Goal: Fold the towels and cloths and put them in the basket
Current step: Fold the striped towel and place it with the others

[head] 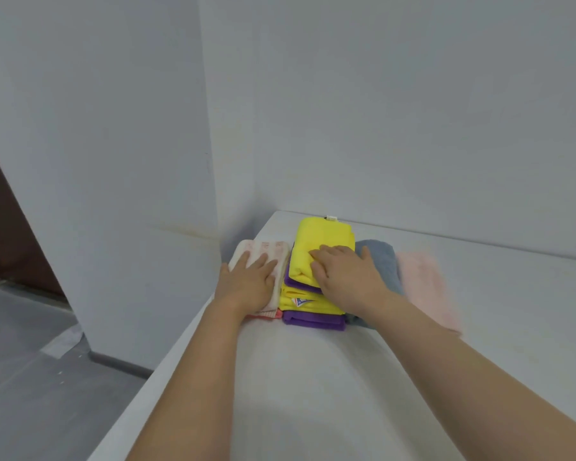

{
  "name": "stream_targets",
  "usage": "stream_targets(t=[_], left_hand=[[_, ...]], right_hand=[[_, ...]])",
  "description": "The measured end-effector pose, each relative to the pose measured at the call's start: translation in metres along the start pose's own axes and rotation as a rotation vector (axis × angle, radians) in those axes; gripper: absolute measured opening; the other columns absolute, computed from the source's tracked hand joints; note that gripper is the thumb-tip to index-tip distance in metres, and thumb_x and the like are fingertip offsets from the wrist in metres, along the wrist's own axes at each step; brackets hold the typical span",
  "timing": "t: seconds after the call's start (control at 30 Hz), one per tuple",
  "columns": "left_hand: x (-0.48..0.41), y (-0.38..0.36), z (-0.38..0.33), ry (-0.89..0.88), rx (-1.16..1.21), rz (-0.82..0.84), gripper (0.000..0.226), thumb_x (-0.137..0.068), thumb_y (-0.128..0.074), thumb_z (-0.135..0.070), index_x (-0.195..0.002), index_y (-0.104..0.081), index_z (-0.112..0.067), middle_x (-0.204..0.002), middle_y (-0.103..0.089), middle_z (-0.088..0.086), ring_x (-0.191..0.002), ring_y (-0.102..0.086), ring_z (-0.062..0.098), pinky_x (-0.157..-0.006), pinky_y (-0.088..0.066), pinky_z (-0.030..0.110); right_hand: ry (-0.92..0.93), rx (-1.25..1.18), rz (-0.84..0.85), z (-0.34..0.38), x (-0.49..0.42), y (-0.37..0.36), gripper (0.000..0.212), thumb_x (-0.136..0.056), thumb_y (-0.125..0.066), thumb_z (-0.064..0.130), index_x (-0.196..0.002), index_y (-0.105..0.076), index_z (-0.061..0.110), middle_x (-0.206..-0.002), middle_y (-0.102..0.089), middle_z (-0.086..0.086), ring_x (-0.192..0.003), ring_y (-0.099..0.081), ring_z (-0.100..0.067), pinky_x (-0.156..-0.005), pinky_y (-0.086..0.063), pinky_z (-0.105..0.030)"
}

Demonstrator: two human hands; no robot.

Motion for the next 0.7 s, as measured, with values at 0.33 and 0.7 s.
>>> stream_targets(t=[0.33, 0.7], left_hand=[[0.008, 0.007, -0.002, -0.026, 0.067, -0.168, 0.045, -0.101, -0.026, -0.032, -0.146, -0.032, -0.03, -0.156, -0.024, -0.009, -0.145, -0.013, 0.017, -0.114, -0.015, 0.048], [0.064, 0.074, -0.099, -0.416, 0.291, -0.724, 0.045, -0.09, -0.033, -0.024, -0.119, -0.061, -0.005, -0.134, -0.054, 0.014, -0.13, -0.041, 0.033, -0.105, -0.035, 0.044]], right_hand=[[-0.031, -0.17, -0.009, 0.009, 0.004, -0.006, 0.045, -0.102, -0.025, 0.033, -0.144, -0.035, 0.02, -0.154, -0.027, -0.001, -0.142, -0.019, -0.021, -0.113, -0.013, -0.054], [-0.164, -0.372, -0.248, -0.058, 0.059, 0.042, 0.043, -0.1, -0.031, 0.026, -0.139, -0.042, 0.01, -0.152, -0.032, -0.01, -0.141, -0.026, -0.022, -0.114, -0.018, -0.043]])
Point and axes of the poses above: each hand's wrist, its own x-axis away from the middle knuckle, its own y-axis out of the back of the hand, z = x × y, the point moved 4 cm from there along -x, towards the middle knuckle
